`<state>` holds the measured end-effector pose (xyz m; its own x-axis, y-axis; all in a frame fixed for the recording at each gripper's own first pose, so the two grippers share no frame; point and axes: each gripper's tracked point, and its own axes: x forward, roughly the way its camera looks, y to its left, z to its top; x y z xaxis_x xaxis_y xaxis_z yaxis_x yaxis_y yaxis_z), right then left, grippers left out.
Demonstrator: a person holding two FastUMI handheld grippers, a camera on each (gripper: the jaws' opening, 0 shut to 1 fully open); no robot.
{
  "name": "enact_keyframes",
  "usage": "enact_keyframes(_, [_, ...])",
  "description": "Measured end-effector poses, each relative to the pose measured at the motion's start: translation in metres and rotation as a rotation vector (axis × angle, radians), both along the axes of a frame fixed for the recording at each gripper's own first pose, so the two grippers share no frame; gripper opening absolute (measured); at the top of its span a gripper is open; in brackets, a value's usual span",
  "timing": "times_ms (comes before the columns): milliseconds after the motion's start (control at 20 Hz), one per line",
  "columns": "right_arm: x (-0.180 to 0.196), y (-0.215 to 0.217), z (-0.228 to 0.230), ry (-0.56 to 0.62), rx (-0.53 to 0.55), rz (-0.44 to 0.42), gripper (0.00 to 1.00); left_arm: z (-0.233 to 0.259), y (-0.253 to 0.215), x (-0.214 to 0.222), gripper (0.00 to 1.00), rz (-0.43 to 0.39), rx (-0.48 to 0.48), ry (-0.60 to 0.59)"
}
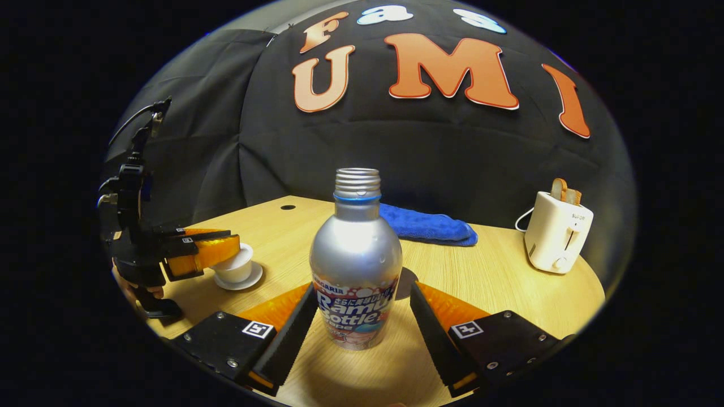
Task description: Open the teacup lid with one hand, grasp the water bottle and pour water into the teacup with the other hand; after pouring, place the water bottle on the coaster and then close the teacup lid.
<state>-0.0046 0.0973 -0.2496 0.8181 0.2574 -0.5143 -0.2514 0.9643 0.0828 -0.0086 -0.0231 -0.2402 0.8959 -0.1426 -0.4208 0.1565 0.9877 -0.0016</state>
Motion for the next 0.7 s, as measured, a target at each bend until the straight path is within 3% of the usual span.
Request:
enact_keyframes(150, [0.0,0.003,-0.007,0.026,0.006,0.004,0.95,0.004,0.005,0.003,0.34,0.024,-0.001,-0.018])
enact_keyframes(300, [0.001,0.003,-0.01,0.036,0.005,0.001,0.81,0.011,0.007,0.002,0.33,0.018,0.006,-0.029])
enact_keyframes(400, [0.002,0.003,-0.009,0.045,0.0,0.002,0.8,0.016,0.01,0.003,0.37,0.025,0.011,-0.046])
enact_keyframes(450, [0.002,0.002,-0.009,0.048,-0.013,0.001,0.76,0.019,0.011,0.003,0.33,0.026,0.011,-0.056])
enact_keyframes(650, [0.01,-0.01,-0.004,0.029,-0.11,0.0,0.8,0.024,0.018,0.004,0.33,0.033,0.007,-0.066])
enact_keyframes(700, [0.013,-0.013,-0.001,0.017,-0.136,0.004,0.75,0.025,0.021,0.003,0.33,0.039,0.011,-0.068])
